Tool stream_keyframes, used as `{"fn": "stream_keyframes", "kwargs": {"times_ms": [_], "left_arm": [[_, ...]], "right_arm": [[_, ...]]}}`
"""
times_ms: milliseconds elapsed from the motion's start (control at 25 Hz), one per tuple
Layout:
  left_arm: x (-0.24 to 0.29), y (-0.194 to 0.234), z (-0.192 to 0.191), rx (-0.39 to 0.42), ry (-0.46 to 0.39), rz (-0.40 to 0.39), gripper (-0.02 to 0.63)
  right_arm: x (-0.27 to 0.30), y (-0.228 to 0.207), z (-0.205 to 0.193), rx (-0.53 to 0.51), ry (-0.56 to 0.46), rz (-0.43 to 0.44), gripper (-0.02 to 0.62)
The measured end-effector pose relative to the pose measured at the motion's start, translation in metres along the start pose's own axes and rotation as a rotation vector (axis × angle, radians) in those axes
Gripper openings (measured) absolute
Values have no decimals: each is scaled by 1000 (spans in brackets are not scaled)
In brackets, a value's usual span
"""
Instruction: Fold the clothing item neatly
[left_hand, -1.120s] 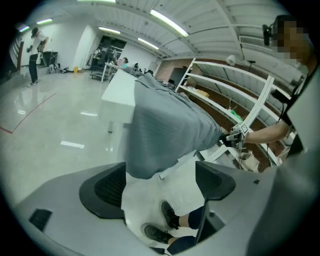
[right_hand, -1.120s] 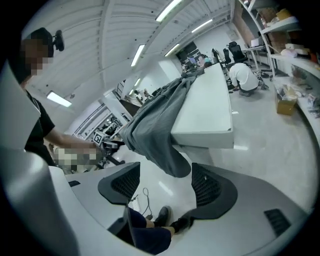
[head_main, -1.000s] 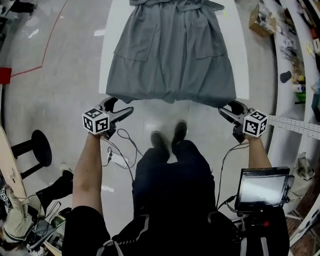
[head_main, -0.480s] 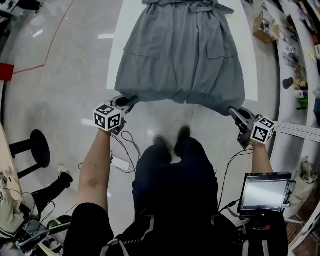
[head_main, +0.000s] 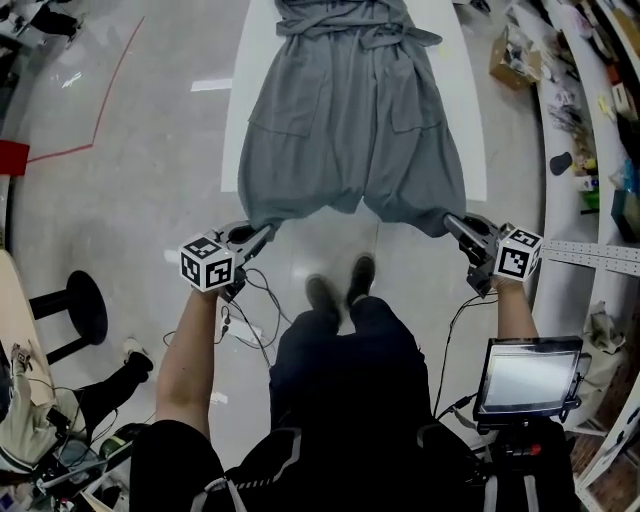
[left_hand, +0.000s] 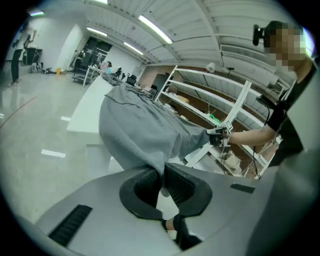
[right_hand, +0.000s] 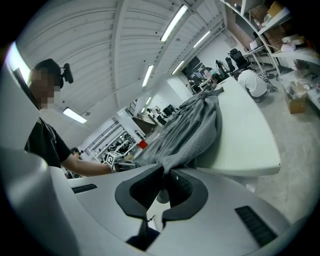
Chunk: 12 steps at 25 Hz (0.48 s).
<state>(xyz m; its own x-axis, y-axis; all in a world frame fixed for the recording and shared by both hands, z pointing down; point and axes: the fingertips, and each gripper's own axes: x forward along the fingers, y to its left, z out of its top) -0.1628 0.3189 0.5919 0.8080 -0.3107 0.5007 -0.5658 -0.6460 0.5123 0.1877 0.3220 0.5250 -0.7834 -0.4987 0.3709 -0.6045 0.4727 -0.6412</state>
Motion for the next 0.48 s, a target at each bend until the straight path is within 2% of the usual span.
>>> {"fn": "stream_keyframes", "kwargs": {"times_ms": [240,480], "left_arm": [[-11,-44,20,12,23,-23,8],[-22,-77,93,29,-62,-76,6]], "right_arm": [[-6,30,25,-13,24,12,15],[-2,61,66,-5,-9,62,15]]}}
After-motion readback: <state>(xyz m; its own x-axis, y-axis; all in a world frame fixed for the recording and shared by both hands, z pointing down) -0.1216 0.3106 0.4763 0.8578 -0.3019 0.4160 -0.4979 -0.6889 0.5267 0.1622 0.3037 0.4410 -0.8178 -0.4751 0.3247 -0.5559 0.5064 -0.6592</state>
